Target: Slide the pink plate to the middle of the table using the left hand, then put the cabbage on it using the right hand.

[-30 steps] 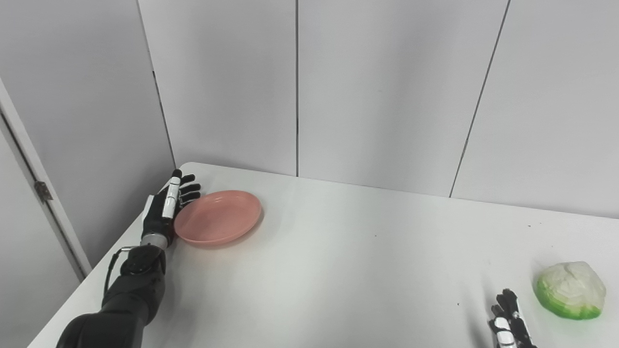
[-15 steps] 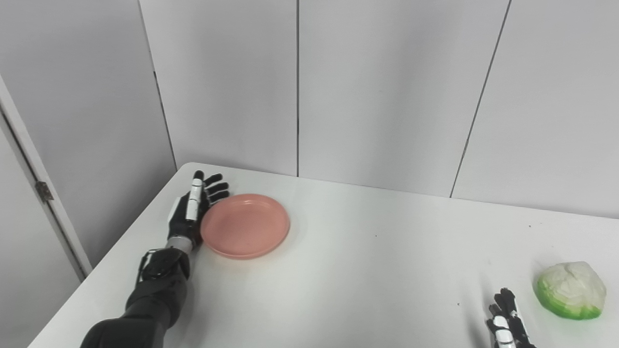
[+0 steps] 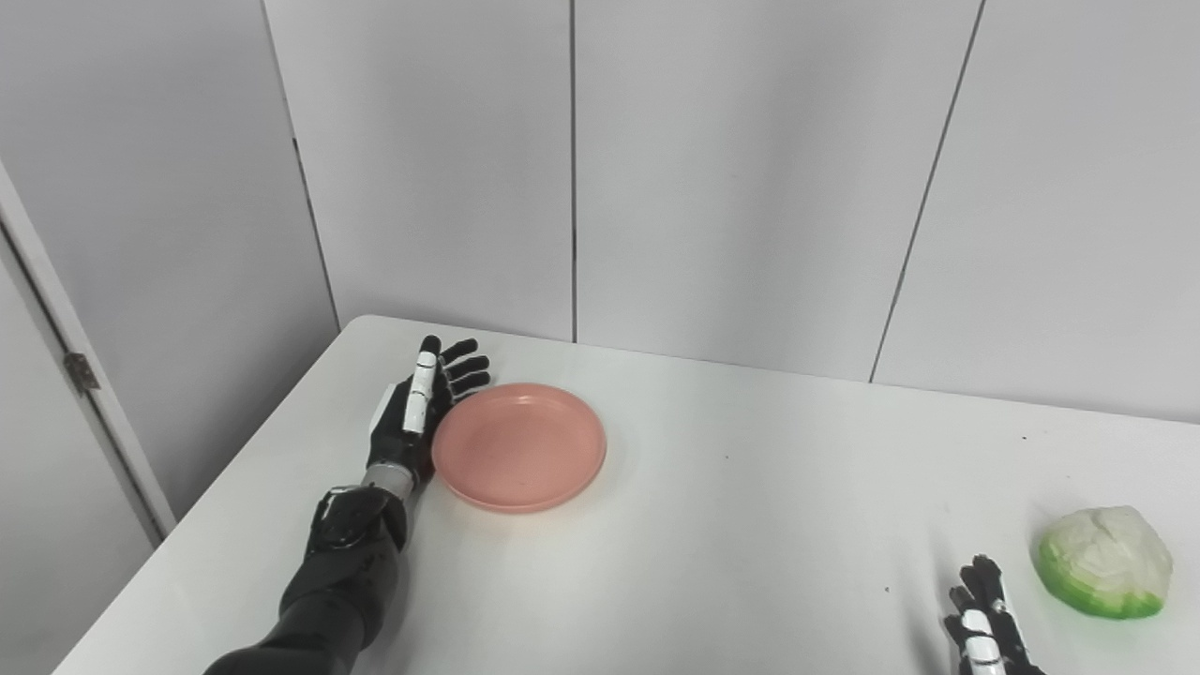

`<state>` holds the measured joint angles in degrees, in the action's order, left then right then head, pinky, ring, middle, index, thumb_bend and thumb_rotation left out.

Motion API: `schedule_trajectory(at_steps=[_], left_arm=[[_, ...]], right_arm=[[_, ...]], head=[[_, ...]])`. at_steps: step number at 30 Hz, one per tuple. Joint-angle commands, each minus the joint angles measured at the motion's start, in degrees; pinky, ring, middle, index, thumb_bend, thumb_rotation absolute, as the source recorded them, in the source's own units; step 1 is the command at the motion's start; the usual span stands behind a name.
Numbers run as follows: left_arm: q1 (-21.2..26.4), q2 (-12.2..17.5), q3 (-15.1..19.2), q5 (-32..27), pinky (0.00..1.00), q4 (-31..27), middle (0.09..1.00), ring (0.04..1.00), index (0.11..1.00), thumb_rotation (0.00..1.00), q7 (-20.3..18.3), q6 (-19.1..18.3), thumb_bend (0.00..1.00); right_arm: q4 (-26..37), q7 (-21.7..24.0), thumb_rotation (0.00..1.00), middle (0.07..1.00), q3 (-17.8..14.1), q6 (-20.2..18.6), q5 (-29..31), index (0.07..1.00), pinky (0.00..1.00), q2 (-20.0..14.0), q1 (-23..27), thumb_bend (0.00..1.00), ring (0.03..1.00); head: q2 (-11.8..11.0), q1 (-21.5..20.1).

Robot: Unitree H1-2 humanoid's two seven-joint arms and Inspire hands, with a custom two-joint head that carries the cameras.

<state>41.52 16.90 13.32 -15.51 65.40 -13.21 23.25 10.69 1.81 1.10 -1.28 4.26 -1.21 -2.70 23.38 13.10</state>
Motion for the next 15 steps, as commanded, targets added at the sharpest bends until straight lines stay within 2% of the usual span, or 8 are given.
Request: schedule_trajectory(at_steps=[1,10,13,14,15], left_arm=[[0.00,-0.42,-0.76,1.00,0.75,-1.83,0.769,0.774,0.755,1.00,0.46,-1.28,0.78],[-4.94,-4.05,-3.71,1.75,0.76,-13.41,0.785,0.794,0.776,1.00,-0.12,-8.19,0.75],[-6.57,-4.89,-4.80,1.39,0.76,-17.96,0.802,0.807,0.794,1.00,-1.07,-11.45,0.75],[-6.91,-5.02,-4.98,1.38,0.75,-18.91,0.802,0.805,0.795,1.00,-1.06,-12.18,0.75],[-7.40,-5.38,-5.27,1.61,0.74,-20.18,0.802,0.804,0.795,1.00,-0.66,-12.89,0.75]], right_arm=[[0.92,-0.24,0.83,1.000,-0.17,1.46,-0.28,1.000,1.00,0.54,1.48,0.38,1.000],[-2.28,-0.32,0.81,1.000,-0.40,4.55,-0.75,1.000,1.00,0.97,1.92,0.44,1.000],[-3.34,-0.74,0.79,1.000,-0.32,5.51,-1.48,1.000,1.00,1.22,2.15,0.47,1.000],[-3.53,-0.79,0.78,1.000,-0.34,5.77,-1.68,1.000,1.00,1.18,2.15,0.48,1.000],[-3.79,-0.95,0.77,1.000,-0.33,6.17,-2.07,1.000,1.00,1.16,2.16,0.48,1.000]], head=[[0.01,-0.01],[2.21,-4.69],[3.41,-8.13],[3.41,-8.13],[3.96,-10.19]])
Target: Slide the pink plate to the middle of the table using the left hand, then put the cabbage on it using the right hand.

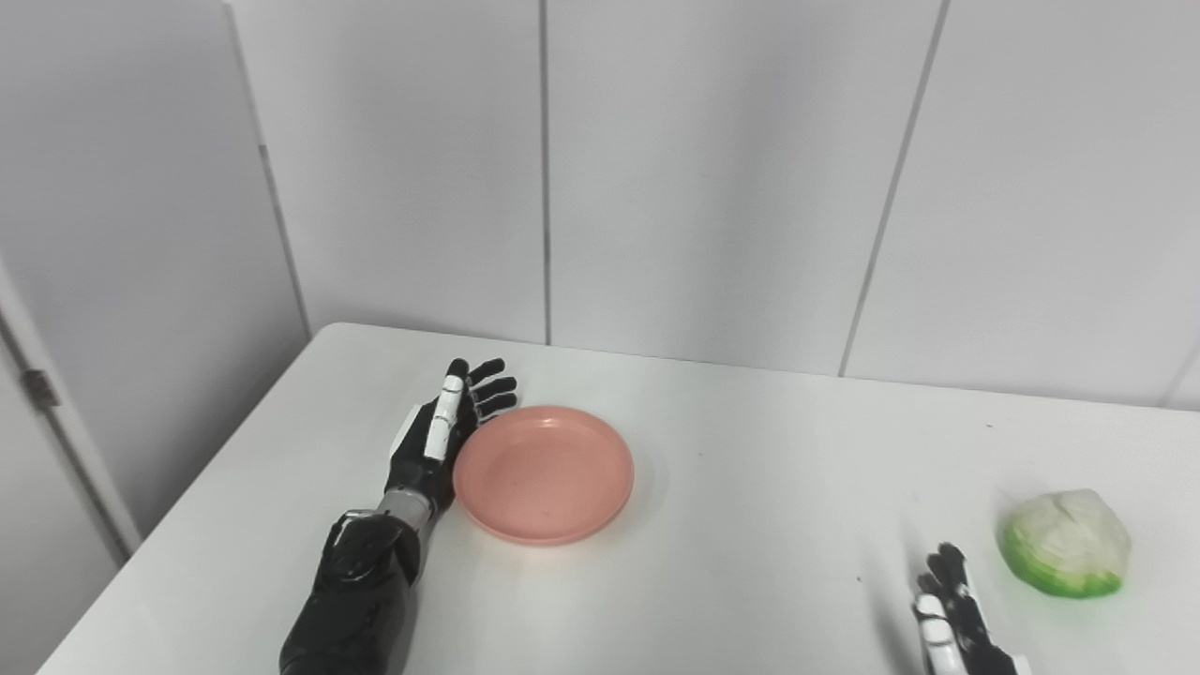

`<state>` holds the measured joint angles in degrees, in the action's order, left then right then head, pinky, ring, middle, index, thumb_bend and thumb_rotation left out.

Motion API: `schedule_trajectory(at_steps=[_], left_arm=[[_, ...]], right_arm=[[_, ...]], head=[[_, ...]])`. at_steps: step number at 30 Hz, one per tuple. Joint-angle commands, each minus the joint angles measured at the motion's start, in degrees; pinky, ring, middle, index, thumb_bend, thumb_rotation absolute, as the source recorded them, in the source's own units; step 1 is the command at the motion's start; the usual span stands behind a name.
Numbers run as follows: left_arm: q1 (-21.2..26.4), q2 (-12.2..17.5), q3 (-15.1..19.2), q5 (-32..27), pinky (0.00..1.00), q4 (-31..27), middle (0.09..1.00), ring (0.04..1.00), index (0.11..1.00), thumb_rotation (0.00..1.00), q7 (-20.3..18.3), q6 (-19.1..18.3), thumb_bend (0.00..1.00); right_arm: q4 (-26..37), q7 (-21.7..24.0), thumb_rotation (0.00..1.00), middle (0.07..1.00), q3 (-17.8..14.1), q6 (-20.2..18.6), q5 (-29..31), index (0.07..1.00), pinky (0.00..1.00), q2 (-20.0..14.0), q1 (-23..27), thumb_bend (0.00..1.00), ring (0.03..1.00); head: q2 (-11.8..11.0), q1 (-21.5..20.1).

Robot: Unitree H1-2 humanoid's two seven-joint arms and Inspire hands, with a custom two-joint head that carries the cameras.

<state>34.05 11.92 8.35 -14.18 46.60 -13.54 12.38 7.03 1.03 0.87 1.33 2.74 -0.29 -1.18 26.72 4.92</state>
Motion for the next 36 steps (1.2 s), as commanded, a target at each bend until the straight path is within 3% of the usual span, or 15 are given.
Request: schedule_trajectory(at_steps=[1,7,18,23,28,36], left_arm=[[-0.27,-0.62,-0.49,0.40,0.76,-2.24,0.799,0.804,0.795,1.00,-0.01,-2.54,0.75],[-2.33,-2.23,-1.56,1.24,0.79,-6.99,0.799,0.811,0.793,1.00,1.09,-3.77,0.73],[-5.90,-6.96,-4.78,3.08,0.76,-14.41,0.794,0.785,0.782,1.00,1.89,-4.45,0.71],[-7.72,-10.94,-5.12,3.28,0.76,-17.97,0.782,0.778,0.767,0.99,4.80,-5.90,0.71],[-8.68,-12.81,-7.00,4.50,0.83,-20.25,0.817,0.831,0.821,1.00,4.68,-8.43,0.73],[-7.56,-16.73,-8.28,5.50,0.85,-19.67,0.823,0.852,0.829,1.00,6.35,-8.98,0.75]], right_arm=[[-0.23,-0.28,0.76,1.000,-0.08,3.77,-0.81,1.000,1.00,0.26,0.65,0.49,0.999],[-1.21,-1.46,0.76,1.000,0.54,3.93,-3.25,1.000,1.00,1.05,1.07,0.52,0.990],[-4.19,-1.51,0.82,1.000,1.96,6.42,-4.58,1.000,1.00,1.84,2.41,0.58,1.000],[-4.67,-1.99,0.84,1.000,2.15,6.37,-5.67,1.000,1.00,1.97,2.78,0.61,1.000],[-3.92,-1.59,0.84,1.000,2.07,5.39,-5.32,1.000,1.00,1.90,3.20,0.61,1.000],[-1.35,-1.52,0.83,1.000,1.50,2.79,-5.03,1.000,1.00,1.42,3.64,0.60,1.000]], head=[[0.68,-2.38],[1.67,-8.78],[2.79,-16.16],[3.50,-17.27],[4.83,-17.88],[8.31,-15.47]])
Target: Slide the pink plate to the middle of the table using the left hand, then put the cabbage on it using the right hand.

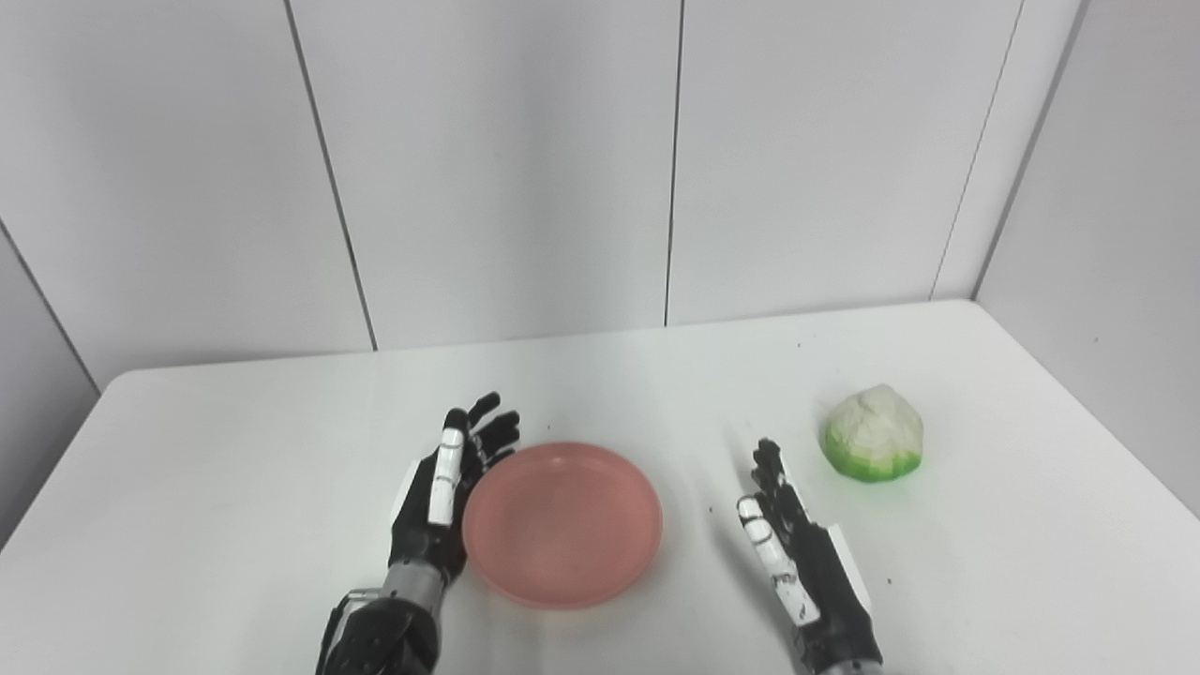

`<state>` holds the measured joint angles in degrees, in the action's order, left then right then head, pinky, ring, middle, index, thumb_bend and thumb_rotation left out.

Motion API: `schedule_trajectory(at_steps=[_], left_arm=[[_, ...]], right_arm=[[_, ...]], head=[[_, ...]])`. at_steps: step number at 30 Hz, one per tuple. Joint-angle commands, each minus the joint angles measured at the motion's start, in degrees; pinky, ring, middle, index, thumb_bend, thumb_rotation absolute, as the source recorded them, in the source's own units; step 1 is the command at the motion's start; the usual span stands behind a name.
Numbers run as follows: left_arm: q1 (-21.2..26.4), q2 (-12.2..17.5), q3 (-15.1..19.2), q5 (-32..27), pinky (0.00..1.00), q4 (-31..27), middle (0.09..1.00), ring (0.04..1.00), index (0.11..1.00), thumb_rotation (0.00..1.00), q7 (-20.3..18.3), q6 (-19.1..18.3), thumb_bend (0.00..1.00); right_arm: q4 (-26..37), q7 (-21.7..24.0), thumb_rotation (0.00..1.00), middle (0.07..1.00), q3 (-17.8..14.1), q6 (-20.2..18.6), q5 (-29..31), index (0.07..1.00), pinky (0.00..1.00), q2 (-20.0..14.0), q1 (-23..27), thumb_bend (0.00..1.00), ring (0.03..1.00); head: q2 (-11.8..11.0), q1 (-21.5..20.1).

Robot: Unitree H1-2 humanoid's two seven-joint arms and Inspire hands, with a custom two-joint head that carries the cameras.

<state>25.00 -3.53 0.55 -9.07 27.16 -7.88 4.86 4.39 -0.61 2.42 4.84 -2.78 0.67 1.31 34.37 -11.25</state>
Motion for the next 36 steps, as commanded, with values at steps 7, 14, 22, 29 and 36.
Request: schedule_trajectory(at_steps=[7,14,22,29,36], left_arm=[[1.74,-2.94,-1.66,1.94,0.86,-2.66,0.813,0.840,0.824,1.00,2.10,-4.65,0.74],[1.48,-3.81,-2.58,2.43,0.92,-3.71,0.825,0.848,0.837,1.00,2.23,-5.86,0.73],[1.94,-4.02,-2.73,2.26,0.89,-3.19,0.822,0.835,0.833,1.00,2.32,-5.40,0.71],[1.98,-3.29,-2.84,2.29,0.89,-3.49,0.825,0.841,0.834,1.00,1.92,-6.54,0.73],[2.09,-2.57,-2.85,2.42,0.91,-2.89,0.838,0.859,0.841,1.00,1.36,-6.02,0.73]], right_arm=[[4.85,-0.50,0.80,1.000,-1.29,-4.09,1.07,1.000,1.00,0.62,0.91,0.57,1.000],[10.80,-0.07,0.78,0.985,-2.83,-6.23,0.91,0.994,1.00,-1.20,2.08,0.58,0.998],[21.54,2.87,0.69,0.967,-5.03,-13.26,-7.05,0.994,0.90,-11.89,7.88,0.64,0.953],[25.16,6.74,0.67,0.955,-6.06,-22.19,-16.21,0.990,0.92,-21.82,14.91,0.73,0.943],[20.04,11.91,0.60,0.960,-4.85,-26.00,-22.81,0.989,0.87,-30.32,21.02,0.83,0.945]], head=[[3.57,3.10],[4.59,3.10],[4.72,3.09],[3.90,2.21],[3.50,1.68]])
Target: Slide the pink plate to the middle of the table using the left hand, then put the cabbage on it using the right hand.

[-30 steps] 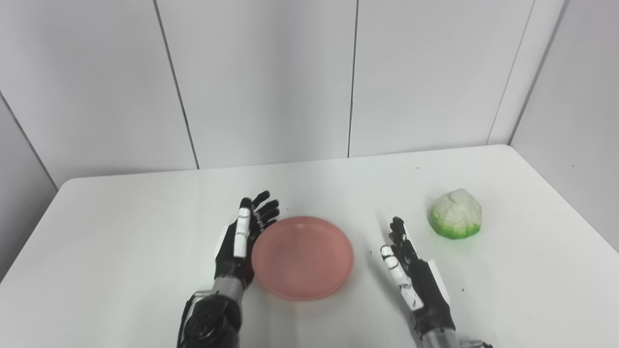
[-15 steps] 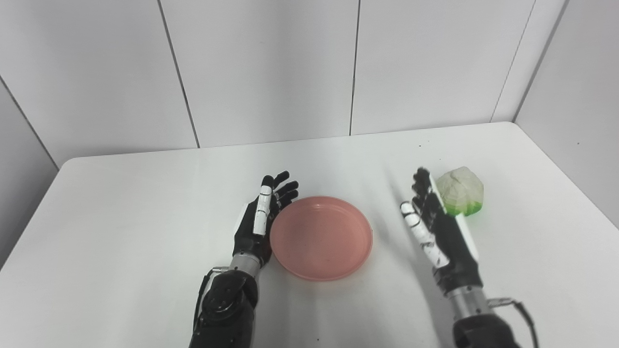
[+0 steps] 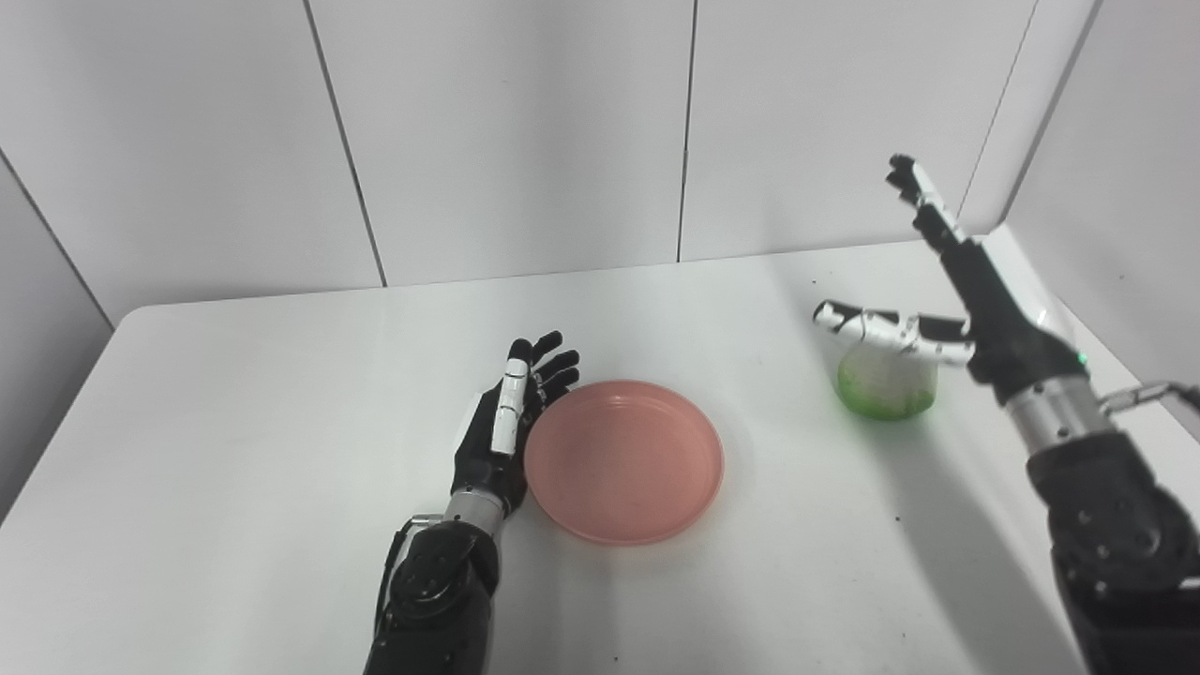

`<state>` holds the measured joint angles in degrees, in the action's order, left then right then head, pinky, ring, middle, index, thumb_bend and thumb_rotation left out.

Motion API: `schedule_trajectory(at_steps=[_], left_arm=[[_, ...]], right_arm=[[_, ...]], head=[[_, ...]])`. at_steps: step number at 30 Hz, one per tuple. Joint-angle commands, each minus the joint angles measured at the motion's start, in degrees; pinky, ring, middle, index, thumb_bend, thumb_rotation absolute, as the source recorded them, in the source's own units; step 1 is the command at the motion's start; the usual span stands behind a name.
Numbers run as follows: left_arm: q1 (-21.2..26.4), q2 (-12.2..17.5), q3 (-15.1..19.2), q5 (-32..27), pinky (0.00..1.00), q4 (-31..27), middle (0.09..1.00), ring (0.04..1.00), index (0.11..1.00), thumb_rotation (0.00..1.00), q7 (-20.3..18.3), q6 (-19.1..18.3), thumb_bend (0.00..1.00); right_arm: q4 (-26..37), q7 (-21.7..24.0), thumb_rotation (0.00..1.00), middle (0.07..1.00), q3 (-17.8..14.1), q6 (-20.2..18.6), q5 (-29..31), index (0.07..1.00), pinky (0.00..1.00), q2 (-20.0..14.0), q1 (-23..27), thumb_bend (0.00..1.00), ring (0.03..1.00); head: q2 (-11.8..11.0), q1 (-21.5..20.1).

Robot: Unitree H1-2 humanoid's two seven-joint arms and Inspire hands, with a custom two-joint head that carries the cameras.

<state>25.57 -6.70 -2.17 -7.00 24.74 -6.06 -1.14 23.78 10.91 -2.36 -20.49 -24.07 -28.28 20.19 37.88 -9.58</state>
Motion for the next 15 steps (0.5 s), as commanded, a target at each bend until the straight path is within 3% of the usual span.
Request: schedule_trajectory(at_steps=[1,8,13,15], left_arm=[[1.50,0.70,-0.19,0.35,0.91,-0.57,0.838,0.859,0.841,1.00,-0.62,-0.14,0.73],[1.53,0.73,0.06,0.09,0.93,-0.44,0.844,0.869,0.843,1.00,-0.98,0.05,0.72],[1.67,0.74,0.29,0.10,0.92,0.34,0.841,0.864,0.843,1.00,-1.15,1.27,0.72],[1.72,0.68,0.38,0.13,0.89,0.50,0.837,0.856,0.841,1.00,-1.04,1.60,0.72]], right_arm=[[-0.54,1.39,0.60,0.960,0.45,-1.23,-2.49,0.989,0.87,-2.73,3.11,0.83,0.945],[-5.95,6.11,0.56,0.955,3.67,-3.31,-7.31,0.969,0.78,-7.63,6.66,0.88,0.902],[-11.24,9.04,0.45,0.957,5.27,-3.54,-8.32,0.960,0.72,-9.31,8.64,0.90,0.891],[-13.19,10.11,0.43,0.955,6.72,-3.29,-9.76,0.956,0.75,-10.21,9.32,0.92,0.903]], head=[[-0.01,0.01],[-0.14,-0.36],[-0.26,-0.32],[-0.26,-0.32]])
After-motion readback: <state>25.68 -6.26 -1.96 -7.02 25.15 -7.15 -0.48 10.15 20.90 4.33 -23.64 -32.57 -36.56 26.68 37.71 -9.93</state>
